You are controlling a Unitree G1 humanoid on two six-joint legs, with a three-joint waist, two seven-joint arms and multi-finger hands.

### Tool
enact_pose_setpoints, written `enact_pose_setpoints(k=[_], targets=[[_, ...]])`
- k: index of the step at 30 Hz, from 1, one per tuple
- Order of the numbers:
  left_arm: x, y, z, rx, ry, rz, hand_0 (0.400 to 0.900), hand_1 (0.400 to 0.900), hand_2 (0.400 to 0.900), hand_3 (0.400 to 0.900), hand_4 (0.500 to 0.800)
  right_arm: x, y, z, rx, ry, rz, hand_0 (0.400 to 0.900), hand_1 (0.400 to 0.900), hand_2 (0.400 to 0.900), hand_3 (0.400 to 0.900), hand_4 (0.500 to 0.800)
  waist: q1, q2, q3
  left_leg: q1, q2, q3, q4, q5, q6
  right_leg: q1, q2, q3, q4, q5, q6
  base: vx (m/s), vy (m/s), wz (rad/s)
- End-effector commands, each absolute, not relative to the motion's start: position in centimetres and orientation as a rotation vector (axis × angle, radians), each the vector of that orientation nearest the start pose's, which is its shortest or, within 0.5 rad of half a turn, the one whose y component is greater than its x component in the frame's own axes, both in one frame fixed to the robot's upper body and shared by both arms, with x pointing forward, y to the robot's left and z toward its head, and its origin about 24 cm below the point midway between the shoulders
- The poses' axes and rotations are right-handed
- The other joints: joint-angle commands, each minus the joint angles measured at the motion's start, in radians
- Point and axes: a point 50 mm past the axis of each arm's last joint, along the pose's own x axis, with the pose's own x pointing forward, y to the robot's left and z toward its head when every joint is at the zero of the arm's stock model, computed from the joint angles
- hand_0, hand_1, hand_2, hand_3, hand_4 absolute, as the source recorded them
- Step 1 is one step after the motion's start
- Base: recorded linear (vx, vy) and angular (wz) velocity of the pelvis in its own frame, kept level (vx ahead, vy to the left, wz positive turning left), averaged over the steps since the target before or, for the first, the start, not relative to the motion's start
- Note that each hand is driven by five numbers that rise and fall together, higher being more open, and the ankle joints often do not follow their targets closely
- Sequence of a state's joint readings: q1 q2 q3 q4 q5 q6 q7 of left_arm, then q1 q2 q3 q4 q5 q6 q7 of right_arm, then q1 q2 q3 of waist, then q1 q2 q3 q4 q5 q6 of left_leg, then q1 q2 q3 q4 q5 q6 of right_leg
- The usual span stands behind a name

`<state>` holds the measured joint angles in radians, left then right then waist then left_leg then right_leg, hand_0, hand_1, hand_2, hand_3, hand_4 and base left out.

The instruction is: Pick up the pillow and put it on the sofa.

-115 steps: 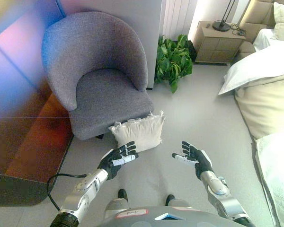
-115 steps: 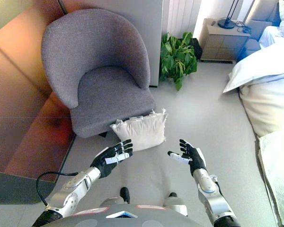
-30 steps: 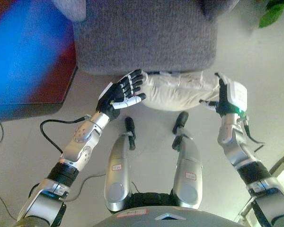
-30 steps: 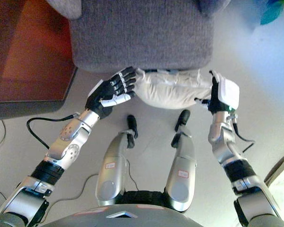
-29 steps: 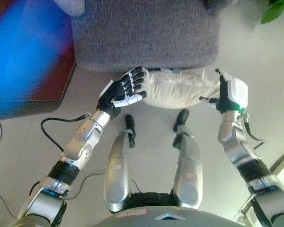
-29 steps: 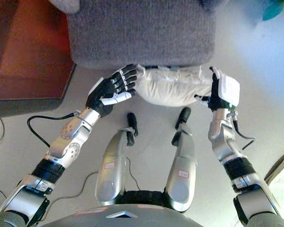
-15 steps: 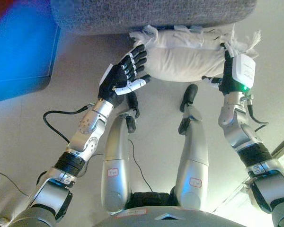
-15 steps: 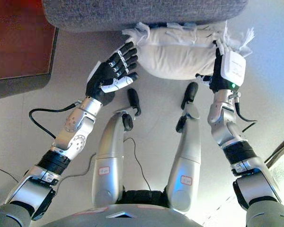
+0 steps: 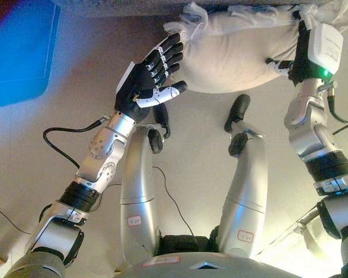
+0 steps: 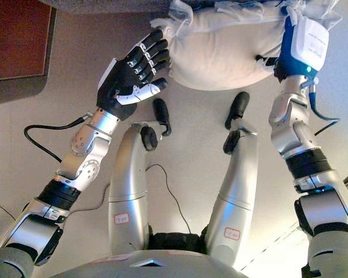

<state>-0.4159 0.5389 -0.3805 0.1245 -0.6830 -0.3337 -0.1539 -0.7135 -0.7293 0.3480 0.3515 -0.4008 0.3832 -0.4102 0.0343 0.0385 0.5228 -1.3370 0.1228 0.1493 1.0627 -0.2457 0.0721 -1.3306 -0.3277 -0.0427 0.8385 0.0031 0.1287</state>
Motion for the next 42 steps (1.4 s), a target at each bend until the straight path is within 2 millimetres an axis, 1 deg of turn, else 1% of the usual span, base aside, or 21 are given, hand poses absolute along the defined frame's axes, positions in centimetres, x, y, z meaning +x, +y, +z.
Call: enact_pose_setpoints(k=[1, 6, 13, 19, 22, 25, 28, 30, 31, 33, 35, 39, 42], targets=[[28.3, 13.1, 17.1, -0.141, -0.599, -0.64, 0.9, 0.9, 0.9, 0.9, 0.8, 35.5, -26.6, 21.3, -1.243, -0.172, -0.549, 0.4, 0.4, 0.4, 0.4, 0.5, 0.027, 0.053, -0.003, -0.002, 0.029, -0.075, -0.247, 0.183, -0.087, 0.021, -0.015, -0.018, 0.068, -0.042, -0.01, 0.04, 0.003, 0.0], [28.2, 13.0, 17.1, -0.149, -0.596, -0.638, 0.9, 0.9, 0.9, 0.9, 0.8, 35.6, -26.3, 21.6, -1.203, -0.177, -0.534, 0.4, 0.4, 0.4, 0.4, 0.5, 0.037, 0.051, -0.003, 0.001, 0.026, -0.083, -0.276, 0.2, -0.091, 0.028, -0.016, -0.029, 0.045, -0.029, -0.003, 0.01, 0.001, 0.0], [28.1, 12.7, 17.2, -0.148, -0.604, -0.632, 0.9, 0.9, 0.9, 0.9, 0.8, 35.4, -26.0, 21.9, -1.153, -0.23, -0.582, 0.4, 0.4, 0.4, 0.4, 0.5, 0.04, 0.044, -0.003, 0.025, 0.02, -0.087, -0.331, 0.212, -0.093, 0.053, -0.016, -0.051, -0.011, -0.012, 0.008, 0.0, 0.0, 0.0], [28.3, 12.3, 17.0, -0.176, -0.592, -0.608, 0.9, 0.9, 0.9, 0.9, 0.8, 35.0, -25.4, 22.2, -1.068, -0.326, -0.643, 0.4, 0.4, 0.4, 0.4, 0.5, 0.038, 0.04, -0.003, 0.092, 0.007, -0.081, -0.4, 0.22, -0.095, 0.118, -0.016, -0.075, -0.096, 0.002, 0.012, 0.0, -0.002, 0.01], [28.6, 12.4, 16.5, -0.216, -0.578, -0.544, 0.9, 0.9, 0.9, 0.9, 0.8, 34.7, -24.8, 22.1, -1.022, -0.402, -0.673, 0.4, 0.4, 0.4, 0.4, 0.5, 0.037, 0.036, -0.003, 0.177, -0.001, -0.069, -0.461, 0.228, -0.101, 0.204, -0.015, -0.1, -0.165, 0.007, 0.016, 0.0, 0.0, 0.0], [28.7, 12.8, 15.8, -0.263, -0.548, -0.472, 0.9, 0.9, 0.9, 0.9, 0.8, 34.0, -24.3, 21.4, -0.977, -0.466, -0.694, 0.4, 0.4, 0.4, 0.4, 0.5, 0.037, 0.033, -0.003, 0.28, -0.02, -0.06, -0.535, 0.241, -0.105, 0.306, -0.01, -0.122, -0.24, 0.014, 0.025, 0.0, 0.0, 0.0], [28.9, 13.8, 15.0, -0.289, -0.516, -0.404, 0.9, 0.9, 0.9, 0.9, 0.8, 32.9, -24.0, 20.0, -0.931, -0.518, -0.719, 0.4, 0.4, 0.4, 0.4, 0.5, 0.037, 0.023, -0.003, 0.417, -0.042, -0.044, -0.608, 0.242, -0.102, 0.441, -0.016, -0.157, -0.324, 0.026, 0.033, -0.02, -0.025, 0.05], [29.1, 14.9, 14.5, -0.329, -0.488, -0.331, 0.9, 0.9, 0.9, 0.9, 0.8, 32.2, -23.8, 18.8, -0.907, -0.54, -0.724, 0.4, 0.4, 0.4, 0.4, 0.5, 0.036, 0.014, -0.003, 0.53, -0.052, -0.032, -0.663, 0.241, -0.099, 0.55, -0.016, -0.18, -0.383, 0.041, 0.035, -0.03, -0.044, 0.08], [29.2, 15.3, 14.2, -0.351, -0.468, -0.315, 0.9, 0.9, 0.9, 0.9, 0.8, 31.9, -23.6, 18.4, -0.9, -0.545, -0.724, 0.4, 0.4, 0.4, 0.4, 0.5, 0.035, 0.008, -0.003, 0.558, -0.055, -0.018, -0.683, 0.265, -0.09, 0.582, -0.022, -0.2, -0.413, 0.072, 0.022, -0.03, -0.06, 0.11], [29.4, 16.2, 13.4, -0.388, -0.428, -0.258, 0.9, 0.9, 0.9, 0.9, 0.8, 31.1, -23.3, 17.2, -0.883, -0.552, -0.716, 0.4, 0.4, 0.4, 0.4, 0.5, 0.032, -0.003, -0.003, 0.671, -0.06, 0.0, -0.724, 0.256, -0.088, 0.69, -0.022, -0.213, -0.459, 0.084, 0.026, 0.02, -0.047, 0.09], [29.5, 16.6, 13.3, -0.391, -0.413, -0.226, 0.9, 0.9, 0.9, 0.9, 0.8, 30.7, -23.6, 17.0, -0.876, -0.558, -0.707, 0.4, 0.4, 0.4, 0.4, 0.5, 0.03, -0.007, -0.003, 0.751, -0.064, 0.016, -0.748, 0.249, -0.084, 0.772, -0.024, -0.225, -0.489, 0.087, 0.026, 0.01, 0.017, 0.04], [29.7, 17.2, 12.5, -0.439, -0.375, -0.135, 0.9, 0.9, 0.9, 0.9, 0.8, 30.4, -24.0, 16.3, -0.871, -0.553, -0.691, 0.4, 0.4, 0.4, 0.4, 0.5, 0.023, -0.001, -0.057, 0.896, -0.082, 0.032, -0.825, 0.253, -0.076, 0.9, -0.01, -0.227, -0.54, 0.089, 0.026, 0.01, 0.112, -0.03], [29.5, 17.9, 11.3, -0.441, -0.307, -0.037, 0.9, 0.9, 0.9, 0.9, 0.8, 29.5, -23.8, 14.7, -0.866, -0.536, -0.65, 0.4, 0.4, 0.4, 0.4, 0.5, 0.021, -0.012, -0.127, 1.031, -0.096, 0.036, -0.911, 0.259, -0.074, 1.026, -0.008, -0.242, -0.606, 0.106, 0.033, 0.12, 0.085, -0.06]])
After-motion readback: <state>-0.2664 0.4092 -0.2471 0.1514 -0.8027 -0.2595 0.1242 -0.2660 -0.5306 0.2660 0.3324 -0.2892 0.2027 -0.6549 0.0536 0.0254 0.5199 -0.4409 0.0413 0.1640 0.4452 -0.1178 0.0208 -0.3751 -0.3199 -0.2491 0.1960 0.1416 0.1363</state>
